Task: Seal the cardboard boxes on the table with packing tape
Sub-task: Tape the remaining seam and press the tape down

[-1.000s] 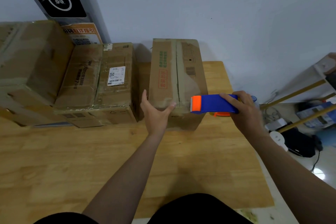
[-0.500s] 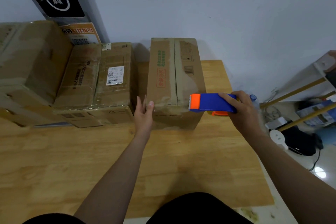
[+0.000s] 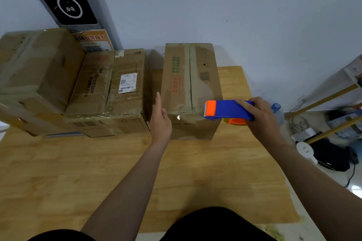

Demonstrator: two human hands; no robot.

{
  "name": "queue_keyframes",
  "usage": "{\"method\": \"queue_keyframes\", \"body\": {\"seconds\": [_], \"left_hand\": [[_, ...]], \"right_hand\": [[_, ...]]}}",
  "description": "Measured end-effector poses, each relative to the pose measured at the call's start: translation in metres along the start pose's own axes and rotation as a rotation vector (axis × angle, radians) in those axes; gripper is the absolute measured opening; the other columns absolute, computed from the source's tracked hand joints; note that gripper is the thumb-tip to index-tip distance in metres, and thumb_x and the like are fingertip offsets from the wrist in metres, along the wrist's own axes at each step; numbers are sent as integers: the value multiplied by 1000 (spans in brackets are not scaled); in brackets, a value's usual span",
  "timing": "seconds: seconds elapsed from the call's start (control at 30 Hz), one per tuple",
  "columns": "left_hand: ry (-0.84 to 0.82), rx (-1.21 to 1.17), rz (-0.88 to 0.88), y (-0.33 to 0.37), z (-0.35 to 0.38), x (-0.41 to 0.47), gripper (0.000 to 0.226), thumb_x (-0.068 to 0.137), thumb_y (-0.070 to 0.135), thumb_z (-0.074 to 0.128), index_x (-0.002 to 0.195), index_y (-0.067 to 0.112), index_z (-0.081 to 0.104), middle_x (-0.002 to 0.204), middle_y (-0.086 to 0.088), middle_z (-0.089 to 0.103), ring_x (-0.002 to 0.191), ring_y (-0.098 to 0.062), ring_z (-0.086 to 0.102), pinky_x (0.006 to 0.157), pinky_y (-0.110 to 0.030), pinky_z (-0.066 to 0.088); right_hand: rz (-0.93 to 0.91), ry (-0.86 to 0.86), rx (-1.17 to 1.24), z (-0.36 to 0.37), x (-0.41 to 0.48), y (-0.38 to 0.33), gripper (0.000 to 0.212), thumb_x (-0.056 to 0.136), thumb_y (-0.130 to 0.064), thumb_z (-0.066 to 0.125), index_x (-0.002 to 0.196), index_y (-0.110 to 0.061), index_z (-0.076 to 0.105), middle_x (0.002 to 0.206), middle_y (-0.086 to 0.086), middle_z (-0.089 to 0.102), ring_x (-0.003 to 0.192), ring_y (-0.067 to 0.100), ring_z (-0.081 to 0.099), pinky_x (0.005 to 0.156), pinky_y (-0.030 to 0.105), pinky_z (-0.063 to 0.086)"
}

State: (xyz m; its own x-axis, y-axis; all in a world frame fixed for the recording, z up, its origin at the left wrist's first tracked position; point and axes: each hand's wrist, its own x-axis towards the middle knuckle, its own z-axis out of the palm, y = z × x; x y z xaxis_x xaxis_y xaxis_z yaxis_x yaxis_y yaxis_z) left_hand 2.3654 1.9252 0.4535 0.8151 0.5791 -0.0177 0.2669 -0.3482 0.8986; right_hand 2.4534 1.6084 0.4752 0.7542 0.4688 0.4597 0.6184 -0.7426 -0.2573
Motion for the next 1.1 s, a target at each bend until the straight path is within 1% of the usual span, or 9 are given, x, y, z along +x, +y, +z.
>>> {"method": "queue_keyframes", "body": {"seconds": [0.03, 0.1, 0.2, 0.37, 0.43, 0.6, 0.8, 0.97, 1.1], "left_hand": [[22, 164, 46, 4, 2, 0, 61, 111, 24, 39, 161, 44, 11, 169, 9, 21, 157, -19, 13, 125, -59, 14], [39, 421, 156, 15, 12, -2, 70, 107, 39, 46, 163, 35, 5, 172, 7, 5, 158, -20, -5, 120, -65, -8], [-11, 595, 264, 28, 35, -7, 79, 101, 61, 41, 163, 37, -1, 172, 4, -3, 157, -24, -14, 118, -66, -13], [33, 775, 210, 26, 62, -8, 74, 99, 74, 22, 163, 39, 8, 172, 0, 7, 158, -30, -7, 115, -71, -12], [63, 752, 214, 23, 63, -6, 67, 103, 67, 28, 162, 38, 16, 171, 1, 16, 159, -28, 0, 117, -69, -11], [133, 621, 209, 20, 61, -3, 51, 108, 45, 38, 157, 38, 30, 164, 6, 36, 158, -19, 11, 122, -61, -6], [169, 588, 232, 17, 64, -2, 48, 107, 44, 42, 154, 36, 35, 160, 8, 42, 156, -16, 18, 121, -60, -6], [178, 571, 240, 15, 63, -1, 47, 105, 45, 46, 151, 35, 41, 154, 7, 49, 153, -15, 26, 122, -59, -6], [181, 607, 248, 15, 63, 0, 46, 106, 47, 43, 150, 35, 42, 154, 8, 49, 152, -16, 27, 122, -58, -6]], "right_hand": [[0, -12, -3, 0, 0, 2, 76, 79, -8, 83, 143, -30, 50, 113, 11, 53, 95, 28, 54, 64, 41, 52], [-7, -29, -6, 1, 0, 5, 77, 79, -12, 84, 144, -32, 48, 113, 10, 52, 96, 28, 54, 64, 41, 52], [13, -72, -1, 1, 1, 7, 75, 81, -20, 82, 145, -35, 46, 117, 8, 50, 102, 27, 53, 63, 42, 53], [6, -116, 12, -1, 0, 10, 70, 86, -26, 74, 148, -37, 42, 116, 7, 49, 101, 27, 53, 59, 40, 53], [2, -133, 20, -1, 1, 11, 66, 88, -32, 68, 148, -38, 40, 113, 8, 48, 99, 28, 53, 60, 42, 53], [-2, -136, 35, 1, 1, 14, 66, 88, -29, 70, 148, -36, 42, 111, 8, 48, 98, 28, 53, 60, 41, 53], [-64, -169, 57, -1, 4, 23, 64, 88, -35, 57, 150, -37, 40, 116, 8, 46, 104, 28, 53, 58, 44, 55], [-170, -148, 16, -6, 9, 30, 74, 86, -22, 73, 151, -33, 39, 117, 9, 46, 105, 25, 51, 50, 35, 53], [-263, -80, -8, -16, 15, 43, 72, 84, -11, 75, 147, -29, 47, 116, 12, 49, 105, 27, 52, 55, 27, 44]]}}
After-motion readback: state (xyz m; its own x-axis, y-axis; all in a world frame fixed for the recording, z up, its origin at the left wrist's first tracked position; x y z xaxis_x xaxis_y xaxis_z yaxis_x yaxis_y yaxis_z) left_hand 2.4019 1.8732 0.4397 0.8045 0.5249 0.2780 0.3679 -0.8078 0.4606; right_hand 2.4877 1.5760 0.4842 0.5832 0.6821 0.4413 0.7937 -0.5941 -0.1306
